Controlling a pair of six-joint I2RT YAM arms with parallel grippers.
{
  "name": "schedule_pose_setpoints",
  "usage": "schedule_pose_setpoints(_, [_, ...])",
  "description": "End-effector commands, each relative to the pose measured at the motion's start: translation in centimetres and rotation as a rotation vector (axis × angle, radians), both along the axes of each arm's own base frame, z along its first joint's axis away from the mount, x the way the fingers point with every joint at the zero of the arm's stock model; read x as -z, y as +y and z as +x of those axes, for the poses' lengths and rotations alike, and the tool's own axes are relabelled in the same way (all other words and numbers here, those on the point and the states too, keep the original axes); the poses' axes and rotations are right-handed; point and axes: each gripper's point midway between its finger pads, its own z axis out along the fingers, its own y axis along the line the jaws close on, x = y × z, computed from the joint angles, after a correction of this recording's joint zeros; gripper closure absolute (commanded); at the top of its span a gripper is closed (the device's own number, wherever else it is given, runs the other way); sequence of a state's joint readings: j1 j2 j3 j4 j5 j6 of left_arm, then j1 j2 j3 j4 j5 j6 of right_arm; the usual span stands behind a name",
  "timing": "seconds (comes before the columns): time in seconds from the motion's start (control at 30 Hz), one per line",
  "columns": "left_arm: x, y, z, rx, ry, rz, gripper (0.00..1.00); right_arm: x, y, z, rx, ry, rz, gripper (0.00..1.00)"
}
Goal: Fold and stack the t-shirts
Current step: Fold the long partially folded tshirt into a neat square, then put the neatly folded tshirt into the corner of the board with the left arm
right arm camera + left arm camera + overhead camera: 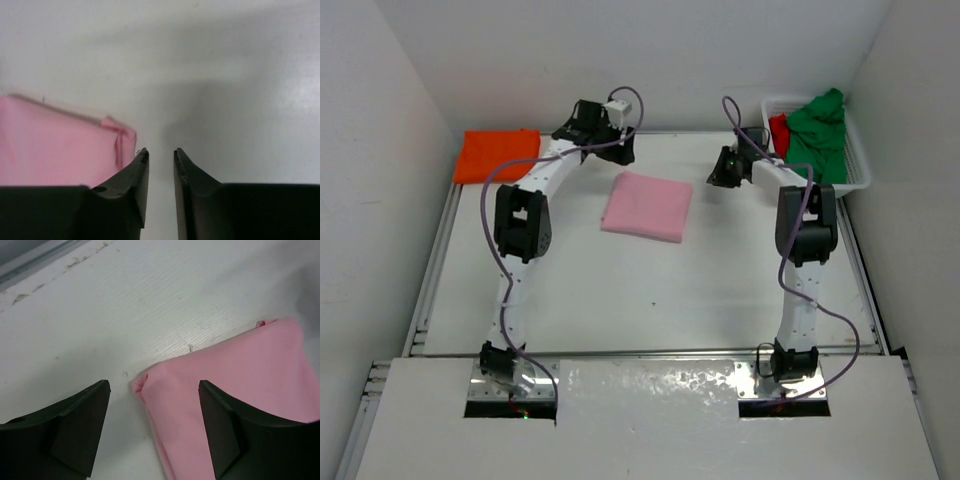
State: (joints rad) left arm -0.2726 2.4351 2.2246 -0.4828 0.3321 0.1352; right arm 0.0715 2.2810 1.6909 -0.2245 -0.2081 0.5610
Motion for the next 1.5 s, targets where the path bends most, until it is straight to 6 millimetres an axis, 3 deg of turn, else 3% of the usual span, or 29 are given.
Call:
schedule_pose_setpoints(0.0, [-3.6,2.7,-1.2,-0.027,-0.009,0.011,0.30,-3.4,1.9,-4.1,-0.067,0.018,-0.065,0.74])
schedule_pose_setpoints(0.03, [-2.5,2.4,-2.2,0.002,0.039,-0.001,0.29,-3.4,2.1,-4.7,-0.061,0.024,-0.062,0.71])
schedule_pose_setpoints(0.07, [-0.1,2.4,-3.8,0.011,0.122,0.004,0.28,-3.4,2.8,-5.3,-0.055,0.037,-0.048,0.66])
schedule_pose_setpoints(0.17, [3.3,2.4,-6.2,0.003,0.240,-0.016,0.21,-2.8,3.9,-7.0,-0.079,0.061,-0.053,0.63])
schedule_pose_setpoints(0.3, [5.6,2.6,-7.3,-0.036,0.314,-0.018,0.18,-1.6,4.7,-8.6,-0.111,0.106,-0.064,0.63])
schedule_pose_setpoints(0.63, [9.6,-0.2,-10.7,-0.009,0.501,-0.162,0.12,-2.0,4.1,-10.8,-0.114,0.108,-0.088,0.63])
schedule_pose_setpoints(0.9, [14.0,-1.0,-13.7,-0.028,0.653,-0.189,0.27,0.2,5.4,-11.3,-0.095,0.161,-0.011,0.63])
schedule_pose_setpoints(1.03, [15.0,-1.4,-14.3,-0.011,0.688,-0.211,0.34,2.1,5.8,-11.8,-0.077,0.204,0.000,0.63])
schedule_pose_setpoints(1.3, [15.5,-2.3,-14.4,0.013,0.721,-0.269,0.36,5.3,7.1,-13.0,-0.058,0.292,0.042,0.64])
schedule_pose_setpoints(1.47, [15.9,-3.0,-15.3,0.036,0.759,-0.299,0.42,6.6,7.8,-13.8,-0.063,0.326,0.075,0.64])
